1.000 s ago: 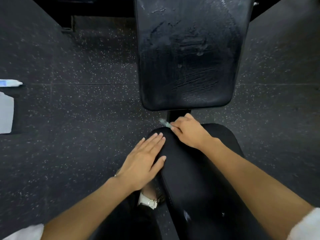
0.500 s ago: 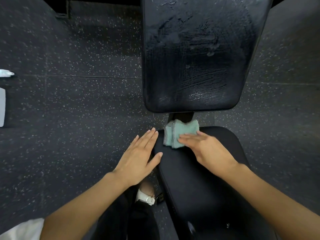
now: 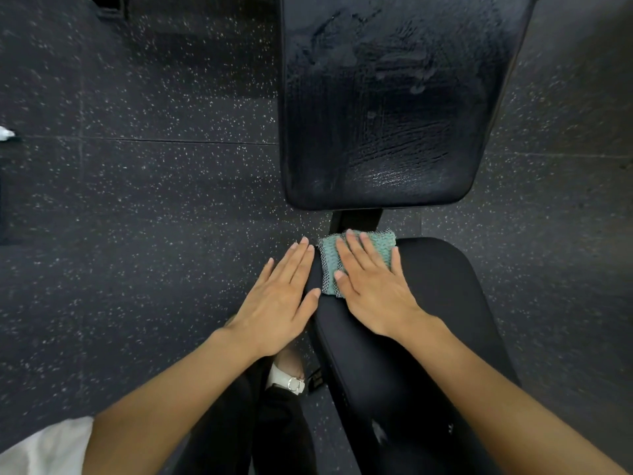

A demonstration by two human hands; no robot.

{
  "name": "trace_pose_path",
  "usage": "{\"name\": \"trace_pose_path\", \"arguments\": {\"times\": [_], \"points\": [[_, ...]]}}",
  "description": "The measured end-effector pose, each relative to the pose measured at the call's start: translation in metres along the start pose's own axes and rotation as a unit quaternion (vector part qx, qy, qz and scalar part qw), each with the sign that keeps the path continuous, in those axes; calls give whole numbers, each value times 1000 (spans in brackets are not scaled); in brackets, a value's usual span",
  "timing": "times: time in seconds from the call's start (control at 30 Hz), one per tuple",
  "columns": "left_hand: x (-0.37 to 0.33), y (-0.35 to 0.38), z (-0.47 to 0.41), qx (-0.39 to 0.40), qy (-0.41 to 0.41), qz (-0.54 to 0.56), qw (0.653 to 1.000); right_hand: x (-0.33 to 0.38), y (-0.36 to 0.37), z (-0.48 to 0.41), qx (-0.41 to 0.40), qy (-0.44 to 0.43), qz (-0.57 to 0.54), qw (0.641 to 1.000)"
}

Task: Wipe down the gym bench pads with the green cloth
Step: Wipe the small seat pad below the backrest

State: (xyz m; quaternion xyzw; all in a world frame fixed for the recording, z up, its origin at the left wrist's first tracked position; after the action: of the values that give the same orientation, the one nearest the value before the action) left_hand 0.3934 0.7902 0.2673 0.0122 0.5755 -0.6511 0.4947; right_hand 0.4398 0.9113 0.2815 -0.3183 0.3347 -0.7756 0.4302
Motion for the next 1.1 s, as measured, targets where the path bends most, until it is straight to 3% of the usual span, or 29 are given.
{"name": "trace_pose_path", "arguments": {"times": [0.23,0.67,0.8,1.1], "points": [[0,0,1,14,-16,-5,1000,27,1,-8,-9,-85,-24,996],[0,2,1,22,-23,12,999,-72,-24,9,4,61,58,996],[-2,1,1,27,-18,18,999,-53,-16,6,-20,92,-35,995],[-1,3,-2,39,0,7,999,-8,-9,-18,-74,52,-72,993]]}}
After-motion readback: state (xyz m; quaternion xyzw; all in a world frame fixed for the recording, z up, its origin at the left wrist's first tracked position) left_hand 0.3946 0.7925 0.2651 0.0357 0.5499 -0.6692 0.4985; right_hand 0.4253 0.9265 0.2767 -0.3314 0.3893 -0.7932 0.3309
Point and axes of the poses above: each hand's wrist, its own z-axis away from the middle knuckle, its own y-axis out of the palm, x = y × z, the point moved 8 cm from there along -z, towards the middle knuckle, and after that the axes turned 12 degrees about -x, right-handed, at the moved point
